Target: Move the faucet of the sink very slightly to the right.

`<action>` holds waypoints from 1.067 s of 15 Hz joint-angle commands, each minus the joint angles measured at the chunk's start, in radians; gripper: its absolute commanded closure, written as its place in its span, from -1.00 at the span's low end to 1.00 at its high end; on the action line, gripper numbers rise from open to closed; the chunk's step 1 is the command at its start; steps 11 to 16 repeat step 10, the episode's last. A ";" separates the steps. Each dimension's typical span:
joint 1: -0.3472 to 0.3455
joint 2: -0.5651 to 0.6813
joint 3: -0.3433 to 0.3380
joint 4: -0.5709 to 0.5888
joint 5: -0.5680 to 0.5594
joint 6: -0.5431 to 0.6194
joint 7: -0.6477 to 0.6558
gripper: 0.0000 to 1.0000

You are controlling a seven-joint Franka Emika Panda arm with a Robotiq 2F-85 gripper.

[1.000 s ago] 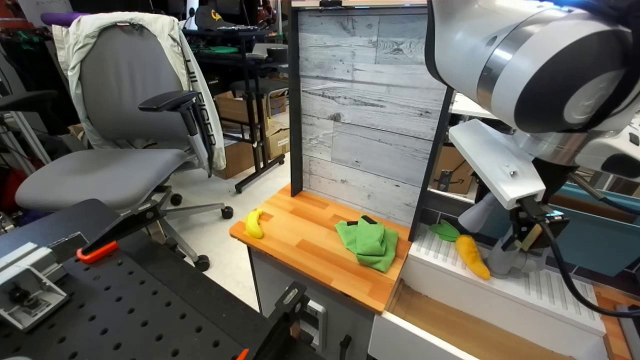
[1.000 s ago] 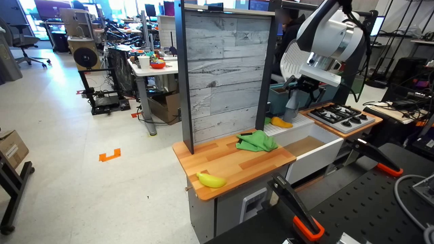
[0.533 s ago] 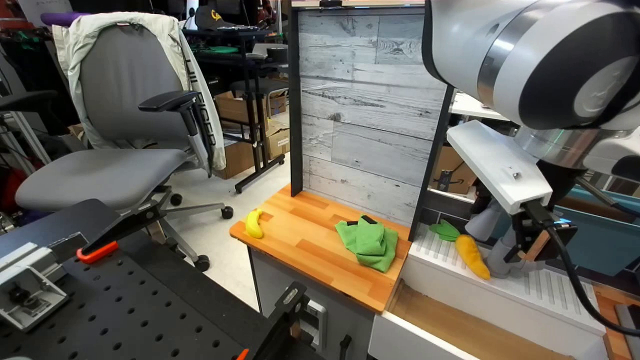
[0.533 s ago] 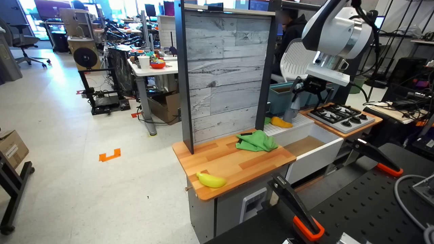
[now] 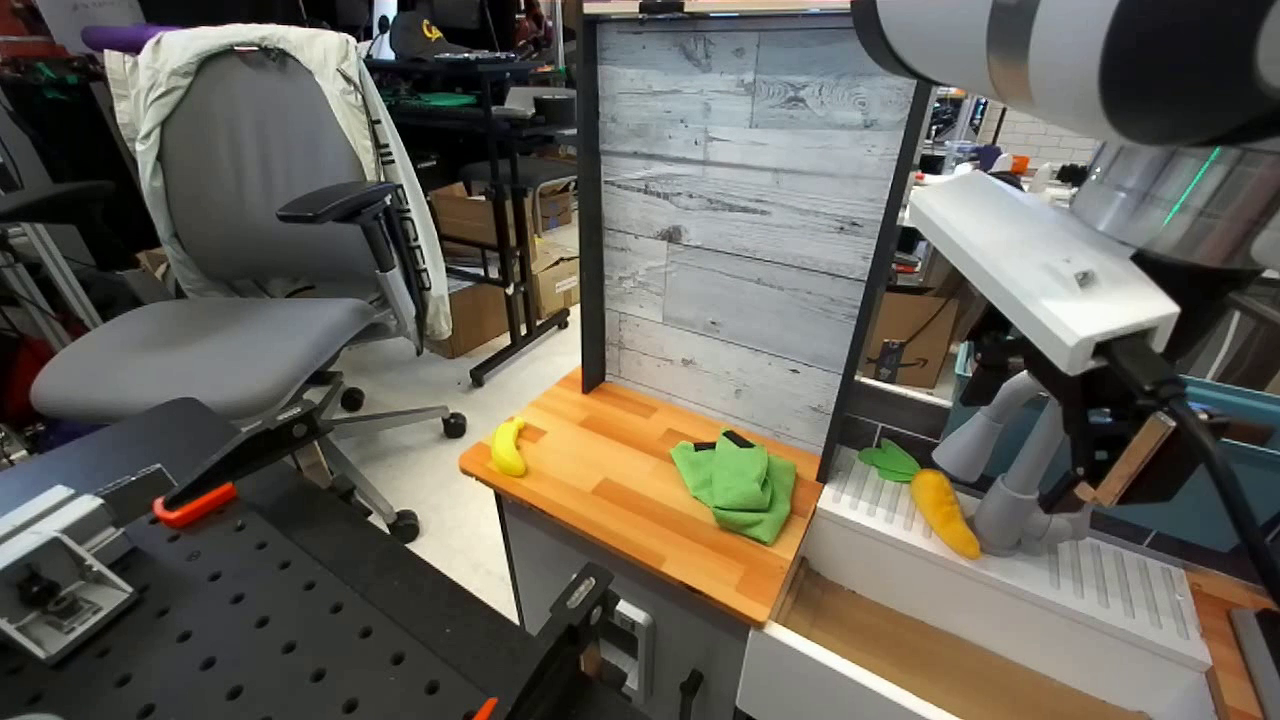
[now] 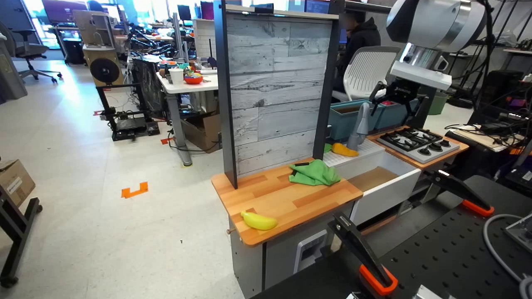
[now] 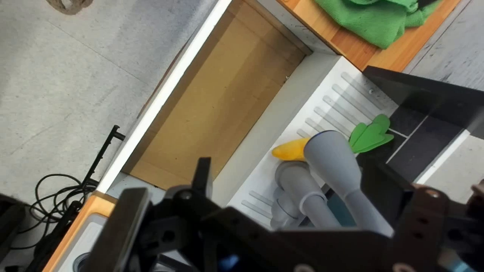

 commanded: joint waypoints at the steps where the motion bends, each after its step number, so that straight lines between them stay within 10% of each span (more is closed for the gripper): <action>1: 0.016 -0.150 -0.018 -0.150 -0.001 -0.028 -0.018 -1.00; 16: 0.015 -0.156 -0.017 -0.154 0.012 -0.039 -0.030 -1.00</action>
